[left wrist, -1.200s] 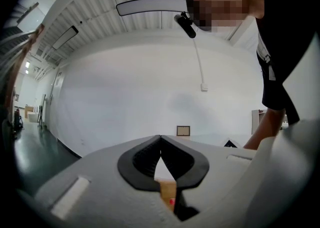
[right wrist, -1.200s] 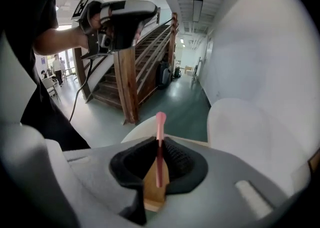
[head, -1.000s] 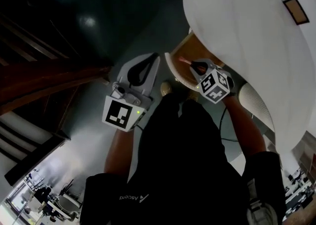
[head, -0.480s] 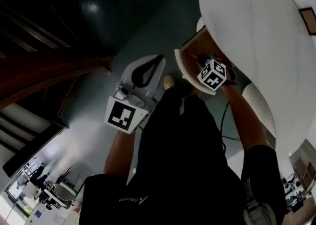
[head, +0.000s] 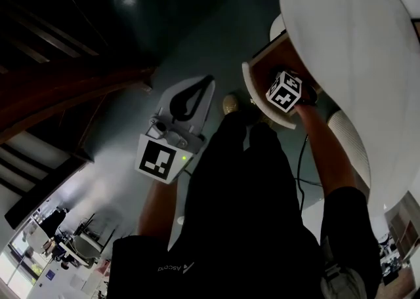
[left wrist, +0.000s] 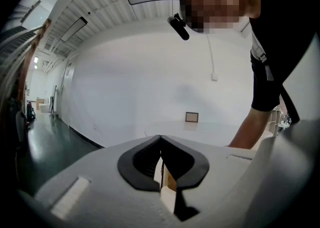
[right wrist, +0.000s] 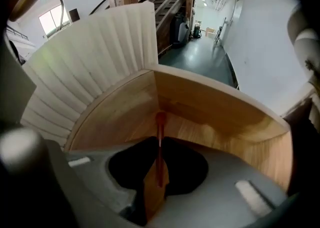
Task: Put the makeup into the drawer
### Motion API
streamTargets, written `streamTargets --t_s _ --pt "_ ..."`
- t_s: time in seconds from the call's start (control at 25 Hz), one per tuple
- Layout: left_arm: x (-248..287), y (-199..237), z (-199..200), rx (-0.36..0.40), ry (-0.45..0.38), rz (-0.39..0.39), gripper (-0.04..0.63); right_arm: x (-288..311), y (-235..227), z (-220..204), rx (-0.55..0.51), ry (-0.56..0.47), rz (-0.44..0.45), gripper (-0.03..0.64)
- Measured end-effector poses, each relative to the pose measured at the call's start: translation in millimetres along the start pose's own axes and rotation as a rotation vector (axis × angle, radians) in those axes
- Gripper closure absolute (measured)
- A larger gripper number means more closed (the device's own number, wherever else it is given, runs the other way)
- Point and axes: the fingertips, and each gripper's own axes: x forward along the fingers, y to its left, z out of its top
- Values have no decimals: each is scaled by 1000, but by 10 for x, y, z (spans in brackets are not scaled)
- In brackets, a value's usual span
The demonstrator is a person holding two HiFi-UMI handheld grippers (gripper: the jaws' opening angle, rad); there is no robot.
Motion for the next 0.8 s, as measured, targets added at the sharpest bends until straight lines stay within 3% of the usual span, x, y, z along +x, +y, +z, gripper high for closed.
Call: streamTargets --t_s 0.2,0.44,0.8 --pt "-4 12 -29 1 15 -4 584 84 -36 -79 4 33 2 563" --pt "-13 6 -57 1 23 -26 584 -11 -29 -22 28 4 -15 549" --pt "77 -111 54 18 -13 -83 584 -796 12 374 148 -222 -131 560"
